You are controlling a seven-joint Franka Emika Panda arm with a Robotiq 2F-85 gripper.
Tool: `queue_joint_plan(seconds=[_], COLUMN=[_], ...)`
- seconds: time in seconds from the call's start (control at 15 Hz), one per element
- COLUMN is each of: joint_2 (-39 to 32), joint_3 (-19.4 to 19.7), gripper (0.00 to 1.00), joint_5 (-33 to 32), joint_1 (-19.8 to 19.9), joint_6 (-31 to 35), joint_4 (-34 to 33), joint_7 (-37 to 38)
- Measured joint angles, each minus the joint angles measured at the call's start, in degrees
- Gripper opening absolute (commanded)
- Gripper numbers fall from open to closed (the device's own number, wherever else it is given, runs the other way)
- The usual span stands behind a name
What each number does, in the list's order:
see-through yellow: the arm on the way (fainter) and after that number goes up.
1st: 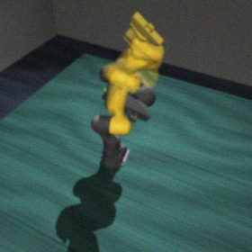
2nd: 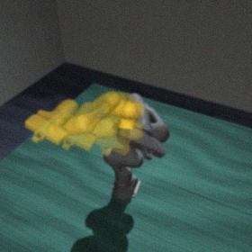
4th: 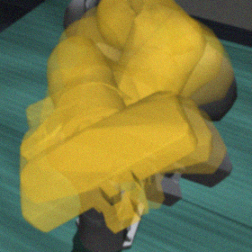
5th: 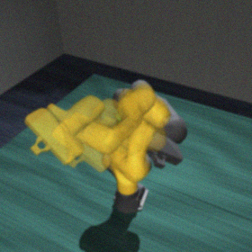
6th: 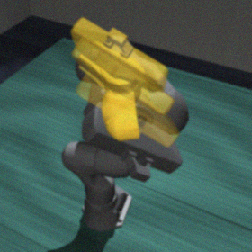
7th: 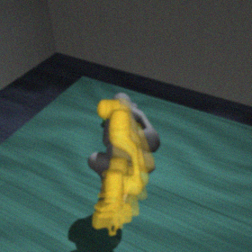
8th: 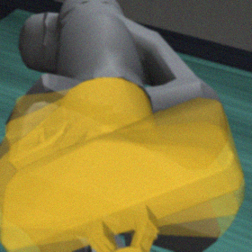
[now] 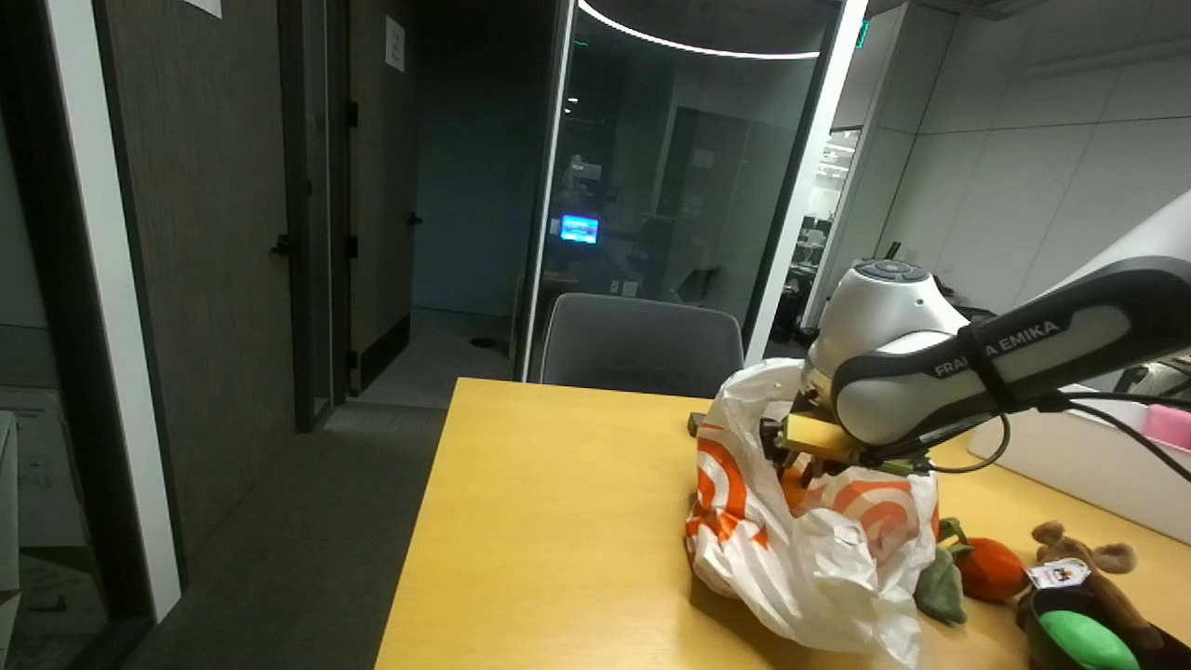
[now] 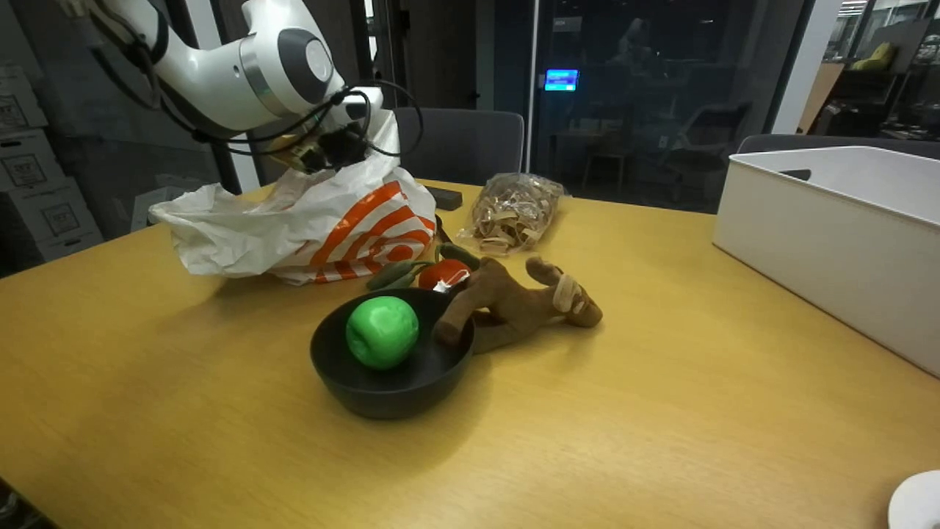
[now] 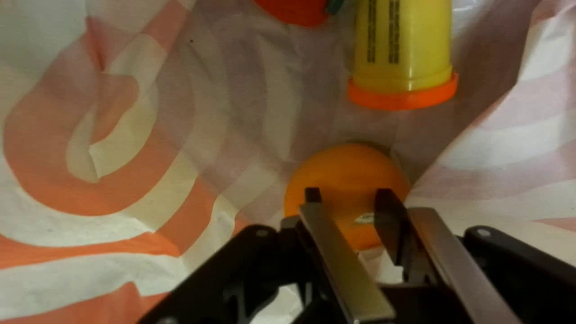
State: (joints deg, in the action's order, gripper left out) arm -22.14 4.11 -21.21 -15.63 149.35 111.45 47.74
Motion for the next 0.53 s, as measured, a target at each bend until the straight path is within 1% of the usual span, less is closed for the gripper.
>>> queue_joint_plan(seconds=[0.13,0.27,0.33,0.47,0.53], joint_2=[1.1,2.6,3.4,4.8,5.1], joint_3=[-0.1,-0.2,-0.4,-0.8,-1.2], gripper=[0.04,0.06,0.29,0.31,0.36], joint_5=[0.2,0.7,1.1,2.0,2.7], joint_1=[0.3,0.7,0.9,1.4,1.7], joint_6=[-0.5,-1.9,-2.7,-4.5,-5.3], joint_4=[0.2,0.4,0.5,0.7,0.7], joint_7=[-1.5,-3.6,-4.7,-7.3,-8.8])
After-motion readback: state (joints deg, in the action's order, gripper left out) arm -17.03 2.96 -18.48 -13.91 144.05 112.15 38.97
